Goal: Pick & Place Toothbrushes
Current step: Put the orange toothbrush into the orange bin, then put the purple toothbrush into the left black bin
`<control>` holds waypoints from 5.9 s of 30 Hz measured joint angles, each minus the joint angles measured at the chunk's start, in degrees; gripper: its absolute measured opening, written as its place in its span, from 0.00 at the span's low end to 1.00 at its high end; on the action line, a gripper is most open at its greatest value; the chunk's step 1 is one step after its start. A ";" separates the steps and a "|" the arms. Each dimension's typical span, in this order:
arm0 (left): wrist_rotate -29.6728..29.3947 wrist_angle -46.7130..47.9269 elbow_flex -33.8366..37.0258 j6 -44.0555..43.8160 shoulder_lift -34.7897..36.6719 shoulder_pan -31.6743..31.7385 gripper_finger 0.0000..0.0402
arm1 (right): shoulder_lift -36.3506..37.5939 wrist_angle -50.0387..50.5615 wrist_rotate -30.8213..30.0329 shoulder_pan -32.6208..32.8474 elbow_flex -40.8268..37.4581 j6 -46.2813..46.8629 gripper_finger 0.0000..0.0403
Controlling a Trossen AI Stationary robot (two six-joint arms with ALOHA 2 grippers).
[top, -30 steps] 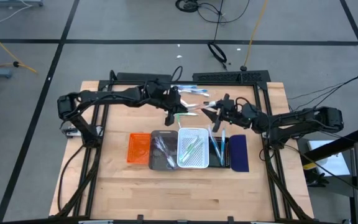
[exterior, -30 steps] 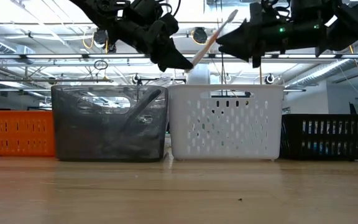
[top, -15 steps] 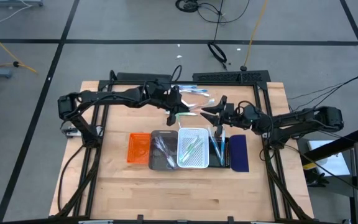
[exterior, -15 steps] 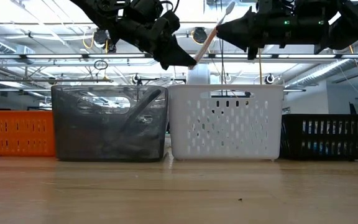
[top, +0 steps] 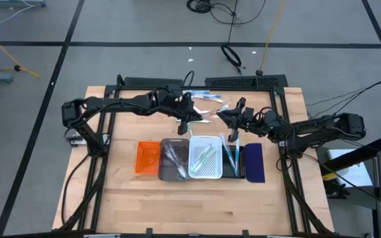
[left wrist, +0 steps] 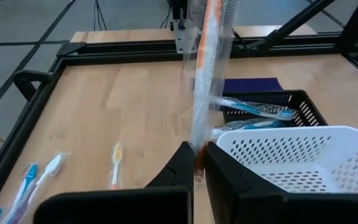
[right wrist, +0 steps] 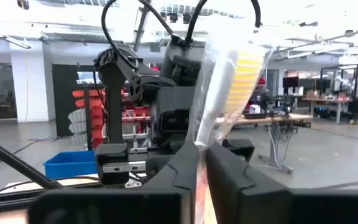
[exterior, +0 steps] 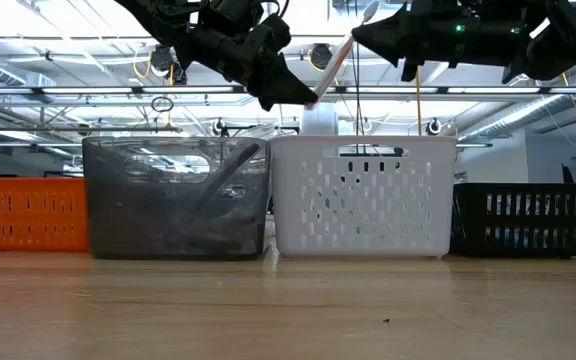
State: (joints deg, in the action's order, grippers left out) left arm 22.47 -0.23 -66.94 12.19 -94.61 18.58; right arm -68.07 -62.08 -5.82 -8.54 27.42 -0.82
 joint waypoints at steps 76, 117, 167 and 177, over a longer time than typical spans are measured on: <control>-14.65 16.33 -0.02 -6.87 9.40 -15.24 0.04 | -17.89 30.86 30.88 -0.35 26.42 10.58 0.02; -29.07 42.51 20.82 -57.36 25.60 -25.53 0.01 | -17.77 40.85 31.45 -0.48 26.42 10.27 0.29; -33.18 31.32 26.18 -48.21 26.94 -18.31 0.42 | -33.95 59.12 15.93 -30.86 30.81 -8.28 0.29; -33.21 28.09 26.23 -43.29 26.95 -14.98 0.42 | -40.79 66.90 8.38 -30.86 37.27 -14.03 0.29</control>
State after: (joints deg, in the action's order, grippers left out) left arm -10.73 27.86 -40.71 -31.10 -67.66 3.60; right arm -108.86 4.82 2.56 -39.40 64.69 -14.85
